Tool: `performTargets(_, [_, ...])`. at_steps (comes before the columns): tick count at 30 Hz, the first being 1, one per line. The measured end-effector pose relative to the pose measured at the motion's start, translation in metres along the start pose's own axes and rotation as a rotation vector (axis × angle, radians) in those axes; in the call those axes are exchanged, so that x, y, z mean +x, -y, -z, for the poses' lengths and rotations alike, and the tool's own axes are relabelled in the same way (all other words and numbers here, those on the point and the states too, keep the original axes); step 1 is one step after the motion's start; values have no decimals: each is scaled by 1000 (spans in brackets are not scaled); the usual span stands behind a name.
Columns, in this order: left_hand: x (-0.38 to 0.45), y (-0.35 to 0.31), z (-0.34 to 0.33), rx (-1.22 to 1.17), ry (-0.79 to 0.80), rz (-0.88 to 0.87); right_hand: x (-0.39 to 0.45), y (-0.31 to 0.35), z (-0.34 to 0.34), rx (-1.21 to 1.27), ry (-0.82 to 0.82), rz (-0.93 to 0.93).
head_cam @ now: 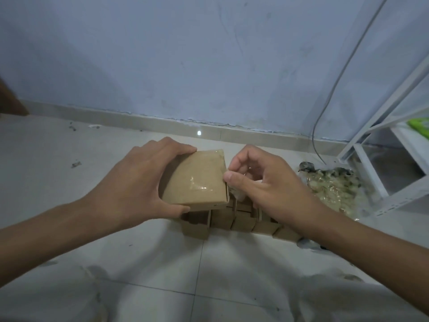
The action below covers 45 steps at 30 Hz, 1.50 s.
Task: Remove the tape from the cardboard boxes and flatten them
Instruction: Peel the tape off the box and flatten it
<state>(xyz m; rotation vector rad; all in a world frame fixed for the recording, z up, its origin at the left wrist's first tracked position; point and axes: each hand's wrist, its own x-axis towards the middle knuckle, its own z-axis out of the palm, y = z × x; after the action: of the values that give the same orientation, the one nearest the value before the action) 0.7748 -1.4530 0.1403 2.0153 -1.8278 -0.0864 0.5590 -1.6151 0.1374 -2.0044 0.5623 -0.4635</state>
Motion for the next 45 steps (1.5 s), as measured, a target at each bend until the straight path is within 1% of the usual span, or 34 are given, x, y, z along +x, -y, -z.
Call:
performTargets(2, [-3, 0, -1, 112, -16, -45, 1, -3, 0, -42, -3, -14])
performTargets(3, [-5, -1, -1, 157, -25, -65, 1, -3, 0, -23, 11, -39])
performTargets(5, [-8, -2, 0, 214, -56, -94, 0, -6, -1, 82, 33, -124])
performTargets(8, [-10, -6, 2, 304, -108, -112, -6, -9, -6, 217, 7, -231])
performTargets(11, [-14, -13, -1, 391, -120, -119, -15, -4, -11, 303, -12, -210])
performTargets(13, [-16, -19, -2, 408, -117, -121, -19, 1, -12, 174, -17, -121])
performTargets(15, [-17, -24, -4, 413, -115, -138, -20, 2, -13, 21, -64, -44])
performTargets(18, [-19, -27, -9, 433, -88, -165, -16, -4, -11, -115, -197, -56])
performTargets(20, [-21, -25, -12, 432, -62, -161, -15, -10, -6, -309, -222, -29])
performTargets(22, [-22, -24, -12, 433, -44, -169, -17, -13, -3, -508, -199, 90])
performTargets(24, [-22, -23, -10, 434, -42, -176, -19, -11, -2, -690, -172, 251])
performTargets(27, [-23, -26, -7, 434, -40, -168, -18, -4, -3, -897, -187, 425])
performTargets(30, [-24, -28, -8, 423, -30, -151, -14, -1, -6, -1060, -260, 531])
performTargets(32, [-24, -30, -8, 407, -23, -140, -12, 0, -8, -1107, -321, 554])
performTargets(34, [-25, -32, -9, 395, -22, -133, -11, 1, -11, -1048, -342, 530])
performTargets(40, [-29, -38, -8, 373, -43, -132, -12, 1, -15, -609, -386, 420])
performTargets(43, [-29, -37, -3, 392, -50, -144, -17, 7, -22, -242, -415, 209])
performTargets(44, [-29, -36, -2, 405, -49, -146, -17, 7, -23, -120, -404, 127])
performTargets(45, [-29, -34, -1, 419, -48, -145, -16, 8, -23, -56, -372, 82])
